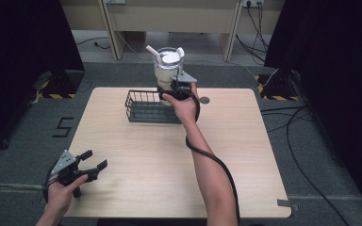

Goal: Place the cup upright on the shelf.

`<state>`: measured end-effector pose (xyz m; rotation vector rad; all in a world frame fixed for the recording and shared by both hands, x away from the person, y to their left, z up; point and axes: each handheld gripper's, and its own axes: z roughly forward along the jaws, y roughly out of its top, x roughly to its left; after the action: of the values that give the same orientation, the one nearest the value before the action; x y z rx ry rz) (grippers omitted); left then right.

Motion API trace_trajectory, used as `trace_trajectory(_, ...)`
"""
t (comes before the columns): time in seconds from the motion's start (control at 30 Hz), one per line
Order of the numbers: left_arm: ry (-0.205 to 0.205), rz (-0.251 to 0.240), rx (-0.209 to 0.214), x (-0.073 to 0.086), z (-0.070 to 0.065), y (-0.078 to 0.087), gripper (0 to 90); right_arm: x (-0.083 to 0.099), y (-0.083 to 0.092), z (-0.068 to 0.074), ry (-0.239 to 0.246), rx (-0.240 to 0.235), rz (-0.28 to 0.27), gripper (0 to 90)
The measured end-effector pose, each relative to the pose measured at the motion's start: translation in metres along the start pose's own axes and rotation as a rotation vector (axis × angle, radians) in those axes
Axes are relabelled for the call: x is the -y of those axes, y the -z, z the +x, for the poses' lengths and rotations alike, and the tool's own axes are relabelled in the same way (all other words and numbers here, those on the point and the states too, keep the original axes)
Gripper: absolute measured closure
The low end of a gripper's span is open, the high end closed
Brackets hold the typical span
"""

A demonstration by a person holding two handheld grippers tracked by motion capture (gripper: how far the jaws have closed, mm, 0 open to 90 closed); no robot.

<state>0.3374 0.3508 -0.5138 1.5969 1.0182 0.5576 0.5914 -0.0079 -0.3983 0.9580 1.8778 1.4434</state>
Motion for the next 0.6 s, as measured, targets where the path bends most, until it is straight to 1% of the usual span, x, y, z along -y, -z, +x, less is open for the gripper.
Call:
trace_trajectory(0.3,0.001,0.001,0.003,0.0002,-0.0004,-0.001,15.0,0.0039,-0.0055,-0.0019,-0.005,0.002,0.009,11.8)
trace_trajectory(0.33,0.0,0.002,0.004,0.0001,-0.0006,-0.001,15.0,0.0047,-0.0062,-0.0015,-0.019,0.001,0.01,11.8)
trace_trajectory(0.37,-0.001,0.003,0.004,0.0001,-0.001,-0.0011,15.0,0.0049,-0.0068,-0.0021,-0.012,0.0,0.01,11.8)
trace_trajectory(0.6,-0.002,0.003,0.005,0.0001,-0.0009,-0.0011,15.0,0.0072,-0.0101,-0.0019,-0.018,0.0,0.013,11.8)
